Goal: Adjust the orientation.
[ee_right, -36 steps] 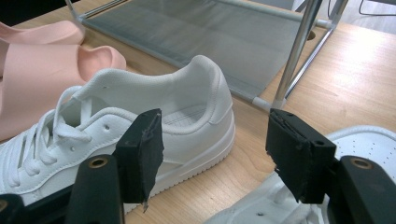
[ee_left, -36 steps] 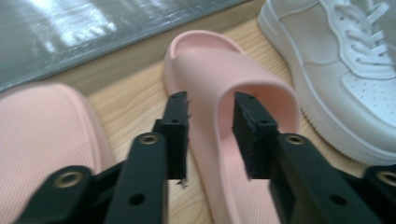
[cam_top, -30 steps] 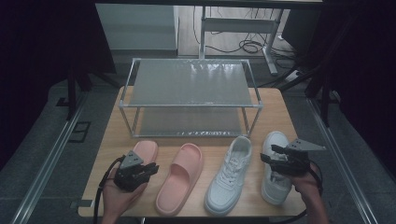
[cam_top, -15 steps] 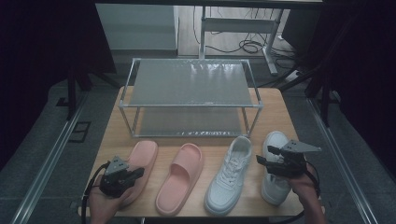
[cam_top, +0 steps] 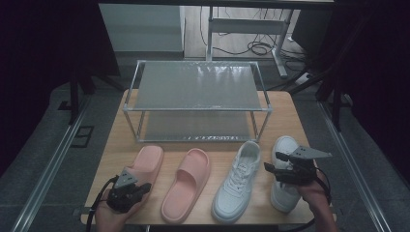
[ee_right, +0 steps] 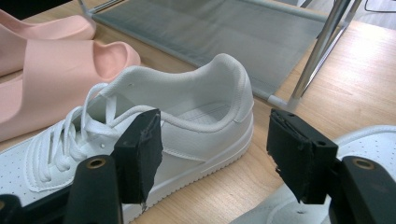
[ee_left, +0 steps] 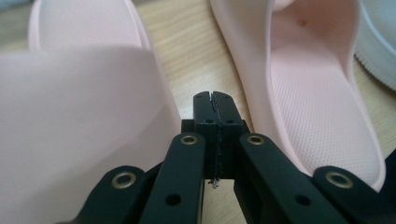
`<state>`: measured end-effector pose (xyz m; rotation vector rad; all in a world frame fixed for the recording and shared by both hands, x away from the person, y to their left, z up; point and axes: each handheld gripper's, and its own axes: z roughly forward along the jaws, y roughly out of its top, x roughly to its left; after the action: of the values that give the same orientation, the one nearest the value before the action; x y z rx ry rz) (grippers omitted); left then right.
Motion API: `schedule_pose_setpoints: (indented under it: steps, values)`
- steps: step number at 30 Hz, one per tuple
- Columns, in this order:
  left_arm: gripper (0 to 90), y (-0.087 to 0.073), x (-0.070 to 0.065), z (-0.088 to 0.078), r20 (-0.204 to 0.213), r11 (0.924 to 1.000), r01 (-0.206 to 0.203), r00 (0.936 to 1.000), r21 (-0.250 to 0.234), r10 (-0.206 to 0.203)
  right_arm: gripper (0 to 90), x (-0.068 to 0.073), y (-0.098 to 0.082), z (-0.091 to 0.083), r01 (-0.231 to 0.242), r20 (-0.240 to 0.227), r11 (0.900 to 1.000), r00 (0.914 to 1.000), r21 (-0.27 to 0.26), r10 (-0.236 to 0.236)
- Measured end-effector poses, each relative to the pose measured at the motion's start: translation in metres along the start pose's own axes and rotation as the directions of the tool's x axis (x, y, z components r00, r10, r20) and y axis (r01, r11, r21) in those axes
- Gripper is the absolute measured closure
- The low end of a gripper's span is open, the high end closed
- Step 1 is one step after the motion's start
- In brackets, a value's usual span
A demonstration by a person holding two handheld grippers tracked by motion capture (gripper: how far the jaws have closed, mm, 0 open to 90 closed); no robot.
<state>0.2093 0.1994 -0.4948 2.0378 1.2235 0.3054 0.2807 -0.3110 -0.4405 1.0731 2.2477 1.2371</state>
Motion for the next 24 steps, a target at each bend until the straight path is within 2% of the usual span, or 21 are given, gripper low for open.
schedule_pose_setpoints:
  steps: [4, 9, 18, 24]
  values:
    - [90.0, 0.000, 0.000, 0.004, -0.006, 1.0000, 0.000, 1.0000, 0.009, 0.000, 36.4, 0.000, -0.001, 0.001, -0.003, 0.001, 1.000, 1.0000, 0.006, 0.003]
    - [90.0, -0.001, 0.003, 0.009, -0.036, 0.9994, 0.001, 0.9994, 0.033, 0.001, 36.5, -0.001, 0.001, 0.001, -0.029, -0.038, 0.999, 0.9989, -0.012, 0.029]
    - [90.0, -0.008, 0.008, 0.005, -0.020, 0.9994, 0.024, 0.9995, 0.024, -0.023, 36.5, -0.002, 0.000, -0.002, -0.034, -0.027, 0.999, 0.9991, -0.019, 0.034]
    - [90.0, -0.011, 0.015, 0.000, -0.035, 0.9990, 0.039, 0.9987, 0.022, -0.038, 36.5, -0.003, 0.000, -0.003, -0.040, -0.021, 0.999, 0.9990, -0.022, 0.040]
